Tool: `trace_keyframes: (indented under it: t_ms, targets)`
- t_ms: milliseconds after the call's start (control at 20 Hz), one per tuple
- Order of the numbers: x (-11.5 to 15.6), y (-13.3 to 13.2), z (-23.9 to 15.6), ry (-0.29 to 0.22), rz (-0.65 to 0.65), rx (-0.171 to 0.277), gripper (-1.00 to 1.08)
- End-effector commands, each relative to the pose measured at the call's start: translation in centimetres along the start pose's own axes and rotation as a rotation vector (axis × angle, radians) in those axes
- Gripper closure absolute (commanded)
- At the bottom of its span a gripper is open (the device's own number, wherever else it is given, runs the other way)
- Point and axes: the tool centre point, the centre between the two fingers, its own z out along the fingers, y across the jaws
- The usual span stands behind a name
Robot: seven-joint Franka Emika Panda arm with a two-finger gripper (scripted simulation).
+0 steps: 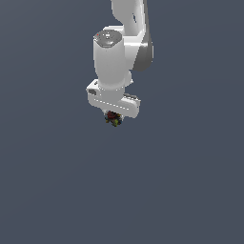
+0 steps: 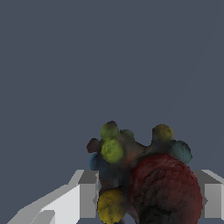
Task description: Pick up the object and move it to a goal position.
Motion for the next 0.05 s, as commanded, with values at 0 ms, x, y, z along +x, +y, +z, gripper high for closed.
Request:
trace_keyframes:
  t_ms: [0]
  targets:
    - [-0.06, -0.04, -0.33, 0.000, 0.000, 0.000, 1.08]
